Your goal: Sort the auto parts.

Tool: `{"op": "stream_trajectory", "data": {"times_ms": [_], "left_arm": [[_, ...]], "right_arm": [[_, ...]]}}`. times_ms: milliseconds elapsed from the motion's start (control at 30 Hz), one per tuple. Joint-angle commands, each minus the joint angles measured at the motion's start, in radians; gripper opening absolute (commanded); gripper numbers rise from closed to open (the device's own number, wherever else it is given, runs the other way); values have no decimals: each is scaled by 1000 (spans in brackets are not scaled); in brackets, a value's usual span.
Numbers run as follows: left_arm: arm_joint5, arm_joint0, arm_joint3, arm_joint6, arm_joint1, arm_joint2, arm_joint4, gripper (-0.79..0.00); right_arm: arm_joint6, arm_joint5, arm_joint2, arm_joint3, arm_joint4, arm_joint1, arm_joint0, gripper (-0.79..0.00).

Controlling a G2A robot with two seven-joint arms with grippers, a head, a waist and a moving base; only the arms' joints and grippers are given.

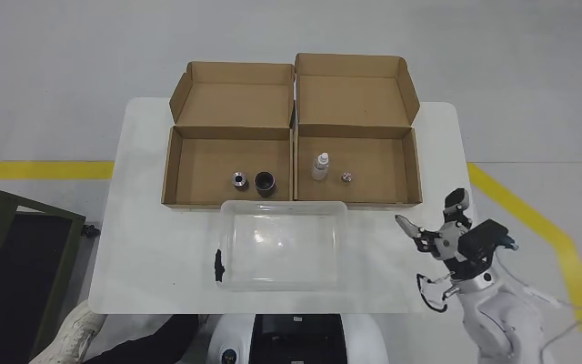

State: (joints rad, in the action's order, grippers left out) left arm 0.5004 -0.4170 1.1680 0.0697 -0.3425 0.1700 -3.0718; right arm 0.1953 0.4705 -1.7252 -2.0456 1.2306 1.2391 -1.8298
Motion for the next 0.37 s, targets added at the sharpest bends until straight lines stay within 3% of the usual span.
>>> {"op": "stream_trajectory", "data": {"times_ms": [0,333], "left_arm": [[0,0,0,0,0,0,0,0],[0,0,0,0,0,0,0,0]], "right_arm": [[20,-4,-11,-7,2,0,-24,0],[46,-43,-31,-7,-51,2,-59,-1]]}}
